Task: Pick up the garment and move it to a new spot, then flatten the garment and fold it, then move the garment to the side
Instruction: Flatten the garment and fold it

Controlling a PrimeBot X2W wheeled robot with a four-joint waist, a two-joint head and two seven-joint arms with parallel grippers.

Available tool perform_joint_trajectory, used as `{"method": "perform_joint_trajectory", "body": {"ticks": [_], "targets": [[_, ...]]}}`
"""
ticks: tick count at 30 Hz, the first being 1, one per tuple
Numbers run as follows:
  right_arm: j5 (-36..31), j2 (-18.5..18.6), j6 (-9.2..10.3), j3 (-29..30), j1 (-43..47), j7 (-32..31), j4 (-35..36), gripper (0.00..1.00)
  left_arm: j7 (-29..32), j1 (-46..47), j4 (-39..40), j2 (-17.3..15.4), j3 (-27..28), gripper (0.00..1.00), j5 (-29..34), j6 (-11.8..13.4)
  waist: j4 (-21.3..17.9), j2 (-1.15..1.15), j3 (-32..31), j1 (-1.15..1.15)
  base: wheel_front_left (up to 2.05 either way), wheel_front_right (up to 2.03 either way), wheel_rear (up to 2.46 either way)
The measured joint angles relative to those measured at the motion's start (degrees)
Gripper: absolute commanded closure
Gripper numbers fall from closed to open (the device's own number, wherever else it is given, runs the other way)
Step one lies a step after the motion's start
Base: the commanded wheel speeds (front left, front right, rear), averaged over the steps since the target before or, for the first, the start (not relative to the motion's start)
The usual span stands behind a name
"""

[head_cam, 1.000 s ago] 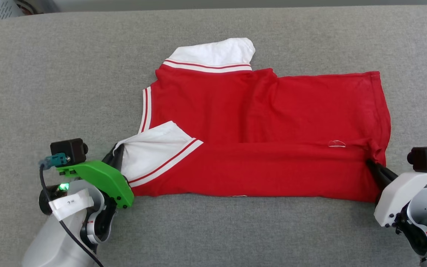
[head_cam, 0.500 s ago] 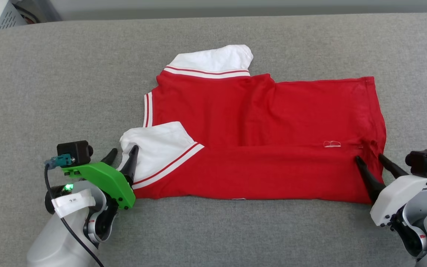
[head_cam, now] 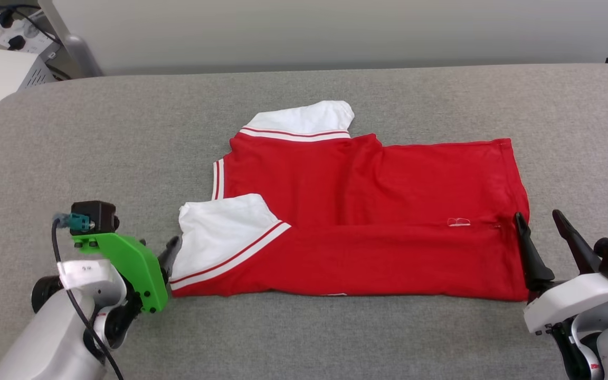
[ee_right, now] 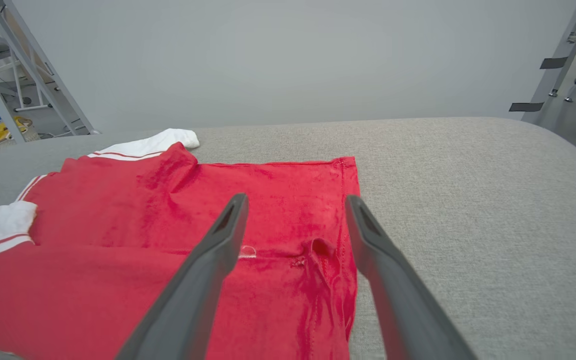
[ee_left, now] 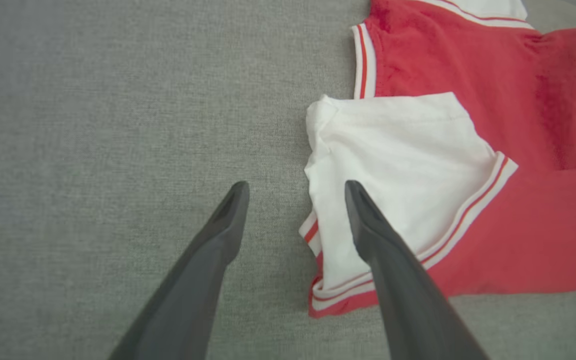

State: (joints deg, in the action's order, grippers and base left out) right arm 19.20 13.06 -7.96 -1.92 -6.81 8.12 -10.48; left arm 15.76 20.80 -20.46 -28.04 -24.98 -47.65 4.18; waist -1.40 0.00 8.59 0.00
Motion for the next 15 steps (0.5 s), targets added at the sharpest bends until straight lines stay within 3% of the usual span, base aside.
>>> {"method": "perform_joint_trajectory", "body": {"ticks": [6, 14, 15], "targets": [[-0.82, -1.51, 0.00, 1.12, 1.42, -2.16, 2.99, 0.00, 14.89, -1.18, 5.28, -2.93, -1.88, 0.00, -4.46, 2.21, -1.22, 0.00, 0.37, 0.00, 0.00, 0.00, 0.00], [-0.51, -1.83, 0.01, 1.30, 1.61, -3.18, 4.44, 0.00, 20.90, -0.60, 5.91, -3.90, -3.57, 0.00, -4.88, 3.37, -3.12, 0.00, 4.04, 0.00, 0.00, 0.00, 0.00], [-0.41, -1.83, 0.01, 1.35, 1.58, -3.19, 4.43, 0.00, 21.54, -0.24, 5.87, -3.94, -3.87, 0.49, -4.88, 3.36, -3.29, 0.00, 4.35, 0.00, 0.00, 0.00, 0.00]]}}
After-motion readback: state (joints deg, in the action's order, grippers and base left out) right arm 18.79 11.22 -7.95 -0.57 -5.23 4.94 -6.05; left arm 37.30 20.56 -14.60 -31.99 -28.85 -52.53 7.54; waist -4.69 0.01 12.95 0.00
